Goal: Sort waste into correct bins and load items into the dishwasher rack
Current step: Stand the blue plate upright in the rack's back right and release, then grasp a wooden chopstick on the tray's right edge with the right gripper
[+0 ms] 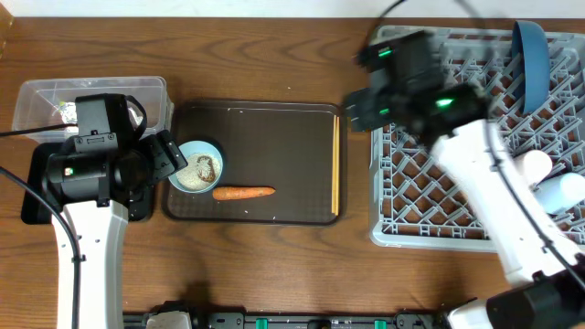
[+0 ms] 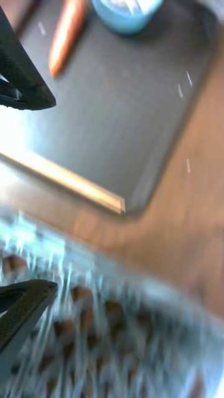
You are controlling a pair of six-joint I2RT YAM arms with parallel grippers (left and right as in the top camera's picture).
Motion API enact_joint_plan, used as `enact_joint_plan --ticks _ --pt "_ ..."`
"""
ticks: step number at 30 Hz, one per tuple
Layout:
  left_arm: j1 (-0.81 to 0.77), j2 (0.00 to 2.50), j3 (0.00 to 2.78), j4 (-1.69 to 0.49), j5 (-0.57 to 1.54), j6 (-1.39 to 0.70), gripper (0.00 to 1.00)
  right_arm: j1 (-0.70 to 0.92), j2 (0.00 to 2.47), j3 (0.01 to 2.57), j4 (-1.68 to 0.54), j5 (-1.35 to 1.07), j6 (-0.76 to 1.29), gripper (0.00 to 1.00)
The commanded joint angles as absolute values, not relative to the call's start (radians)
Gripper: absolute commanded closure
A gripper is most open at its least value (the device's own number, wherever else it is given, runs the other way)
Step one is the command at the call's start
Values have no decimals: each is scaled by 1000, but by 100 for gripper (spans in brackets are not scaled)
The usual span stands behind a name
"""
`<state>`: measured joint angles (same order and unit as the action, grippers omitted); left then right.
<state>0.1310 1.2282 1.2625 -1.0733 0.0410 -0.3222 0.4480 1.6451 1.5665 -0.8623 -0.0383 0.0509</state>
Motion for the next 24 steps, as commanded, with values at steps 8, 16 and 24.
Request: enact_joint_plan --ticks 8,16,24 --pt "136 1230 1256 -1076 25 -335 11 710 1884 1567 -912 167 430 32" --pt "136 1230 1256 -1076 25 -335 11 760 2004 1567 -980 236 596 37" --pt "136 1230 1256 -1076 25 -335 11 761 2094 1567 -1005 193 636 38"
